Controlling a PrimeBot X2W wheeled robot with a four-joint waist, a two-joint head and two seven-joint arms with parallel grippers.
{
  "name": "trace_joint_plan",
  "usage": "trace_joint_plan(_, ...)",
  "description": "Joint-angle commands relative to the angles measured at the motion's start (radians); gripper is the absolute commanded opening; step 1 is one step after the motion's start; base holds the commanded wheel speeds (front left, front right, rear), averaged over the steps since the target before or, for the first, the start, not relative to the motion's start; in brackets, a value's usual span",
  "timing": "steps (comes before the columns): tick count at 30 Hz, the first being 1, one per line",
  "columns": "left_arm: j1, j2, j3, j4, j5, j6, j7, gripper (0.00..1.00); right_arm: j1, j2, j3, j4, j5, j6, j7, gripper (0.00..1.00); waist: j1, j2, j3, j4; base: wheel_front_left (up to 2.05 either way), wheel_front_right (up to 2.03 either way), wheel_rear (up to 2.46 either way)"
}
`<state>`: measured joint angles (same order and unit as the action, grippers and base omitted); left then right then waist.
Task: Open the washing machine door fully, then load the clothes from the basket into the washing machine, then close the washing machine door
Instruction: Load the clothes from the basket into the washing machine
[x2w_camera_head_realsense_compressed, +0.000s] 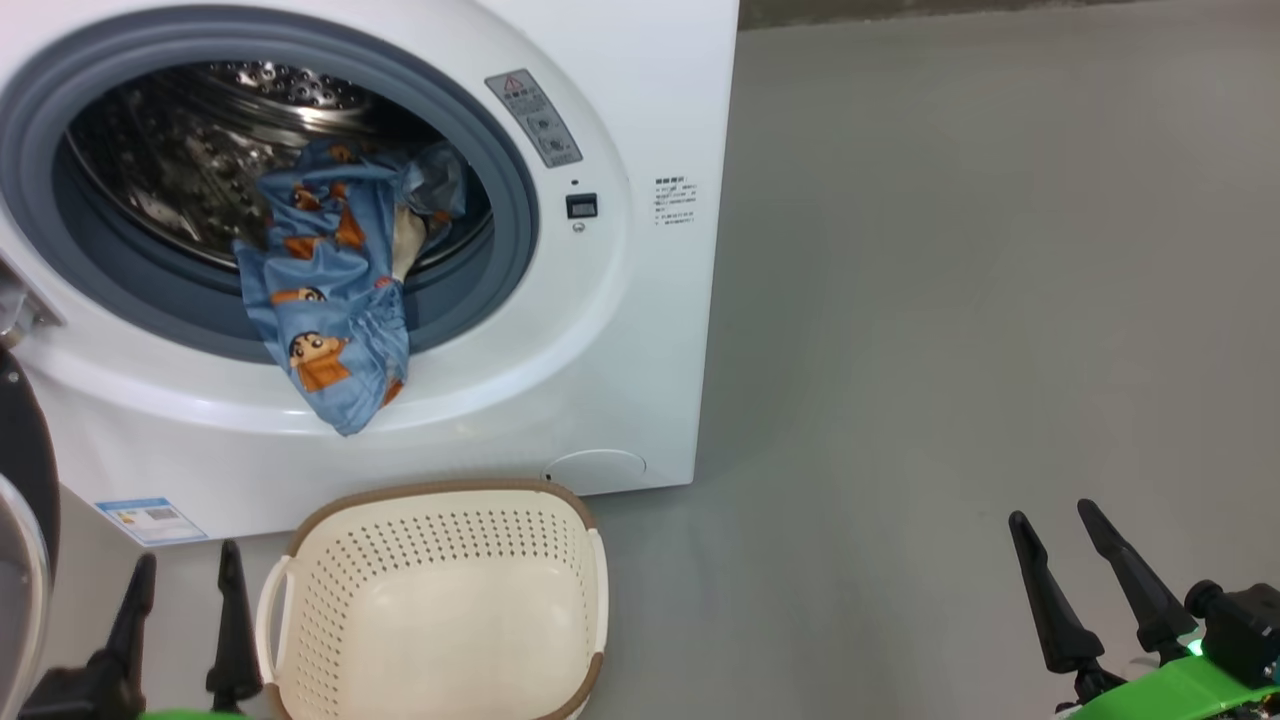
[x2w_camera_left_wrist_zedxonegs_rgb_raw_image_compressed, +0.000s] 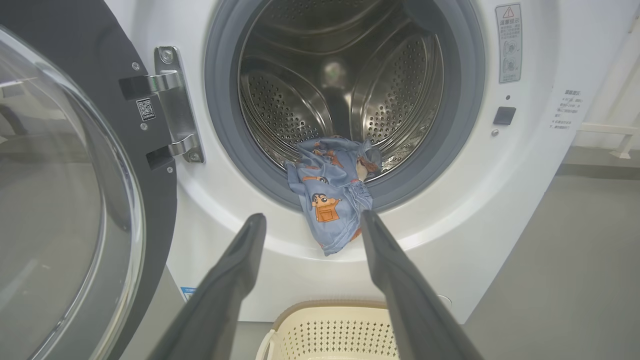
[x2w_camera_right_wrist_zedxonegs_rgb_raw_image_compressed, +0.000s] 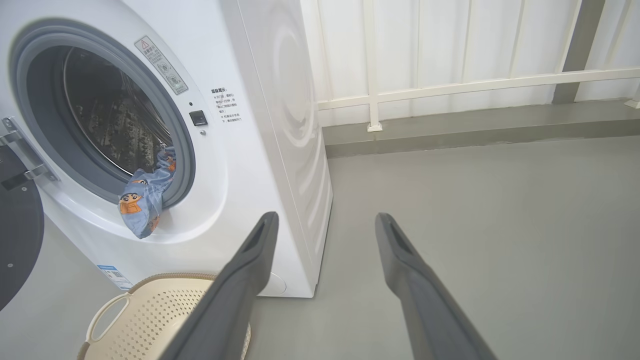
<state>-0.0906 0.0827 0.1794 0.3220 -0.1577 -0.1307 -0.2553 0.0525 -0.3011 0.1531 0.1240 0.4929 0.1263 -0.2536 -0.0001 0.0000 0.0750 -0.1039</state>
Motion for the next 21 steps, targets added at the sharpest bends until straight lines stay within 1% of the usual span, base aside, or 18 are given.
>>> trace_joint_plan(1, 0.015, 0.016, 0.035, -0.045, -0.017, 0.000, -0.006, 1.00, 0.008, -0.021, 0.009, -0.024, -0.008, 0.004, -0.008, 1.00, 0.0001, 0.0000, -0.017, 0.002, 0.00, 0.00, 0.00)
trace_joint_plan(6, 0.063, 0.009, 0.040, -0.081, -0.021, 0.000, -0.006, 1.00, 0.025, -0.019, 0.006, -0.026, -0.007, 0.004, -0.008, 1.00, 0.0001, 0.0000, -0.028, 0.004, 0.00, 0.00, 0.00)
trace_joint_plan(11, 0.077, 0.004, 0.041, -0.098, -0.021, 0.000, -0.006, 1.00, 0.025, -0.018, 0.008, -0.028, -0.008, 0.004, -0.008, 1.00, 0.0001, 0.0000, -0.023, 0.006, 0.00, 0.00, 0.00)
trace_joint_plan(21, 0.035, 0.000, 0.036, -0.077, -0.022, 0.000, -0.006, 1.00, -0.007, -0.017, 0.013, -0.037, -0.004, 0.004, -0.008, 1.00, 0.0001, 0.0000, 0.038, 0.006, 0.00, 0.00, 0.00)
